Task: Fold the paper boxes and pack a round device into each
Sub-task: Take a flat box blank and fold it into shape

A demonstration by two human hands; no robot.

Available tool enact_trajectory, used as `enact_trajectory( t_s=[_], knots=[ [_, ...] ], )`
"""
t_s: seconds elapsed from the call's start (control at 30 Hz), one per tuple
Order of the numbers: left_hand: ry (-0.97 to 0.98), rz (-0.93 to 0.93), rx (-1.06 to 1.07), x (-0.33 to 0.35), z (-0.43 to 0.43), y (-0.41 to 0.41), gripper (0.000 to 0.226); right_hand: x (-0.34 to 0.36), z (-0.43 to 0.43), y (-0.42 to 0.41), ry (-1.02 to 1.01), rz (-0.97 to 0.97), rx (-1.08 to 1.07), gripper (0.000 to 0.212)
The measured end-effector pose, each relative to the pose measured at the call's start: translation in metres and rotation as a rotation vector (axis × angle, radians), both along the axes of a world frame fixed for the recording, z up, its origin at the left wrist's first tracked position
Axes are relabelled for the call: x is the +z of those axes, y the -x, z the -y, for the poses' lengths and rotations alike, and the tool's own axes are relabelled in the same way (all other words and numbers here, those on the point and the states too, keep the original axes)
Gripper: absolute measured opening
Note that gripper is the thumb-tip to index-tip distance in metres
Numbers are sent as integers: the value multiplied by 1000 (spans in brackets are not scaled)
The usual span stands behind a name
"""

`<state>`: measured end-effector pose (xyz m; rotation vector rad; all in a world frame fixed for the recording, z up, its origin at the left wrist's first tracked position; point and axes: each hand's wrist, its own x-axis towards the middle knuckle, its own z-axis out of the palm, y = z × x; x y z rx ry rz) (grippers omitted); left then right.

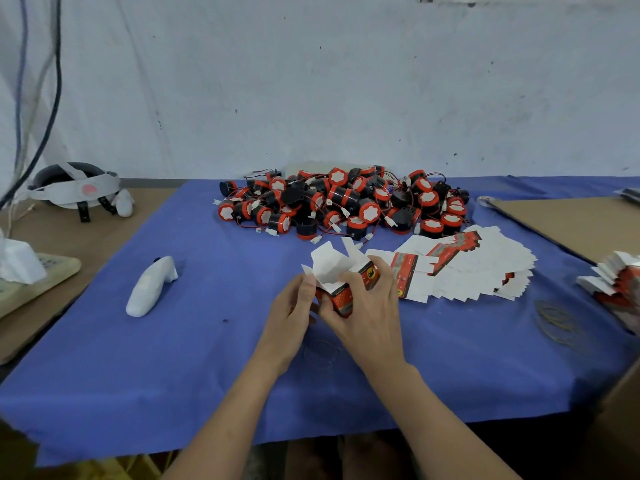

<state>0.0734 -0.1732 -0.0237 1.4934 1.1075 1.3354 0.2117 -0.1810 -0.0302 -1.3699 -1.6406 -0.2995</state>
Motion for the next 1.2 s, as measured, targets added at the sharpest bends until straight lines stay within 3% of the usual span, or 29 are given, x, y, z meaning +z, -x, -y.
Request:
enact_trajectory(
  t_s=[0.27, 0.77, 0.83, 1.03, 1.2],
  knots=[
    [106, 100, -13, 8, 2, 3, 60, -2, 1, 0, -87, 46, 42, 38],
    [49, 58, -64, 7, 2, 7, 23, -4, 0, 2, -151, 121, 112, 38],
    [54, 69, -41, 7, 2, 8, 25, -4, 1, 3, -166, 135, 101, 44],
    [61, 83, 14, 9, 2, 9, 39, -4, 1, 4, -105, 142, 92, 92],
    [43, 76, 13, 11, 4, 8, 42, -2, 2, 6, -153, 178, 65, 85]
  ],
)
